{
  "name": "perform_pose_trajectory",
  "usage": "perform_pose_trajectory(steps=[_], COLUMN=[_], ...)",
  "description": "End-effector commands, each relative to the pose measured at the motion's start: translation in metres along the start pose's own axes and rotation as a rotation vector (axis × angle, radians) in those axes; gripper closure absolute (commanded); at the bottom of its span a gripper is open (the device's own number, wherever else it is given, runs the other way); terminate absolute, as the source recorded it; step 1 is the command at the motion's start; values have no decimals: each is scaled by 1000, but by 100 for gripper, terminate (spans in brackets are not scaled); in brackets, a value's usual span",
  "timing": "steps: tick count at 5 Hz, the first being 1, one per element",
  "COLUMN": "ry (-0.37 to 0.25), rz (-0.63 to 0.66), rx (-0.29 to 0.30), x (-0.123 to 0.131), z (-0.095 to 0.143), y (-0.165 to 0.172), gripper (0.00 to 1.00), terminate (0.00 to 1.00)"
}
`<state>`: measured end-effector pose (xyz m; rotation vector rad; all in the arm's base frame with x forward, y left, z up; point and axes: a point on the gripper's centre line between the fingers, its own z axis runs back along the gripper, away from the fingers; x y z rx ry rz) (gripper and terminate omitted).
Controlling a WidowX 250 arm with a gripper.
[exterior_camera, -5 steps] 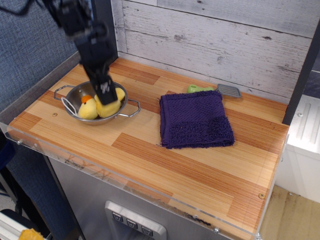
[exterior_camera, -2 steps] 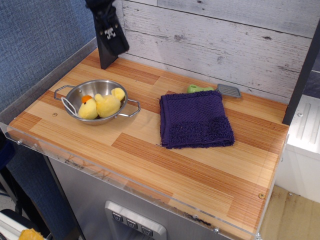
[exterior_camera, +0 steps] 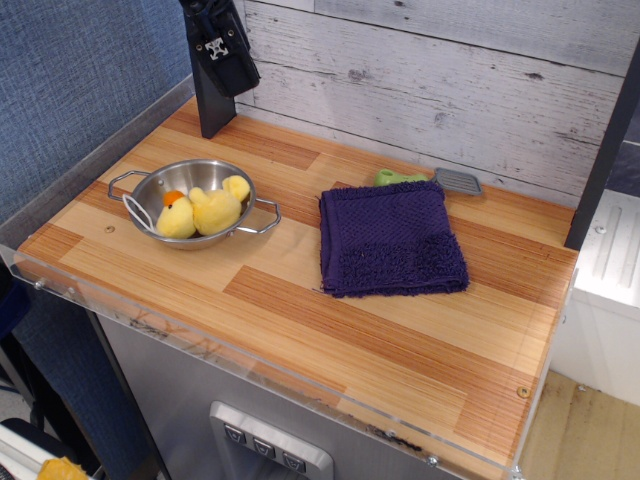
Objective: Put the chicken in the bowl
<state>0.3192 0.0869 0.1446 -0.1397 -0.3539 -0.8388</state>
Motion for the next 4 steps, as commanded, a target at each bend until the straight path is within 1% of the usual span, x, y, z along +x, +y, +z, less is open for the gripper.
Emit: perform_pose_trajectory(steps=[1,3,4], ry=[-20,-20,-20], rz=[-30,-30,-30], rx=[65,65,65], x=[8,8,8], z=[23,23,23], y=[-7,-7,-7], gripper=[0,0,0], terminate=[0,0,100])
